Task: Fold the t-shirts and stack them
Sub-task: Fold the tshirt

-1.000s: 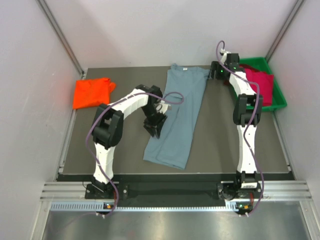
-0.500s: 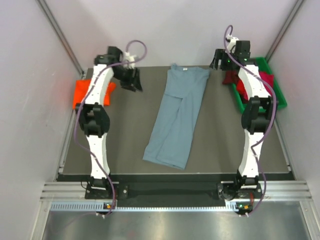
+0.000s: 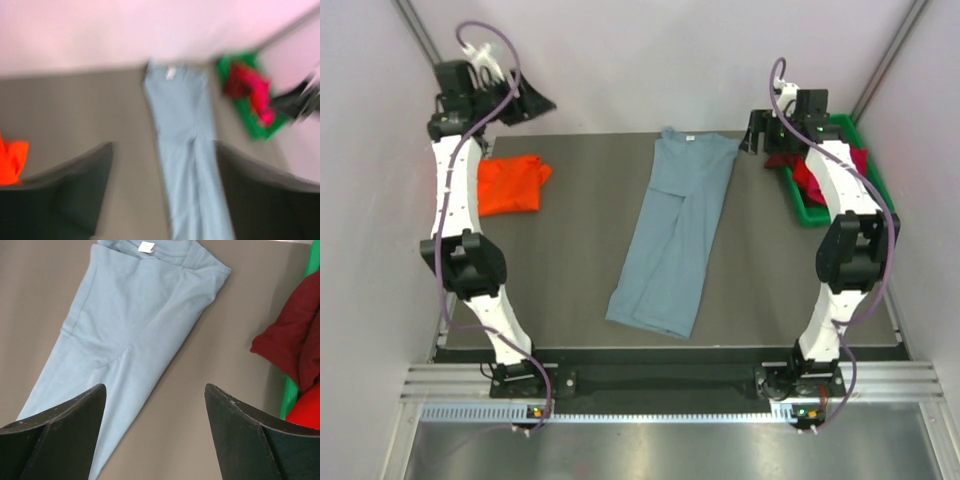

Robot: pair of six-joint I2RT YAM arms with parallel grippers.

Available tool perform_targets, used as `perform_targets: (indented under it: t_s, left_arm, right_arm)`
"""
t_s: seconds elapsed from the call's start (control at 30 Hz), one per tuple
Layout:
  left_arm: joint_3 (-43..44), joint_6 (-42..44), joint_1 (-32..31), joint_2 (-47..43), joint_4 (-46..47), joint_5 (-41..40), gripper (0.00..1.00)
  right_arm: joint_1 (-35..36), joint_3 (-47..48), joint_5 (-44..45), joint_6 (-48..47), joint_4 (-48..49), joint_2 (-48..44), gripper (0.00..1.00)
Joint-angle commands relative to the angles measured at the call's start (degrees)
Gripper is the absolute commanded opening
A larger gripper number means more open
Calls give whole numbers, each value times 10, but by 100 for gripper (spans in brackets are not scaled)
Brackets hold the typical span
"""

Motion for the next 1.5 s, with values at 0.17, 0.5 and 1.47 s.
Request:
perform_targets:
  t_s: [0.17,0.5,1.47]
  left_arm:
    - [4,-217,23,-95,267,65,99]
    - [-184,-311,38,-160,328,106,99]
    - [-587,-158,-128,-70,67,36,65]
  right_arm:
    - [6,-71,14,-26,0,-120,84]
    - [6,-151,31,-2,8,-147,87]
    - [107,-135,13,68,17,17,86]
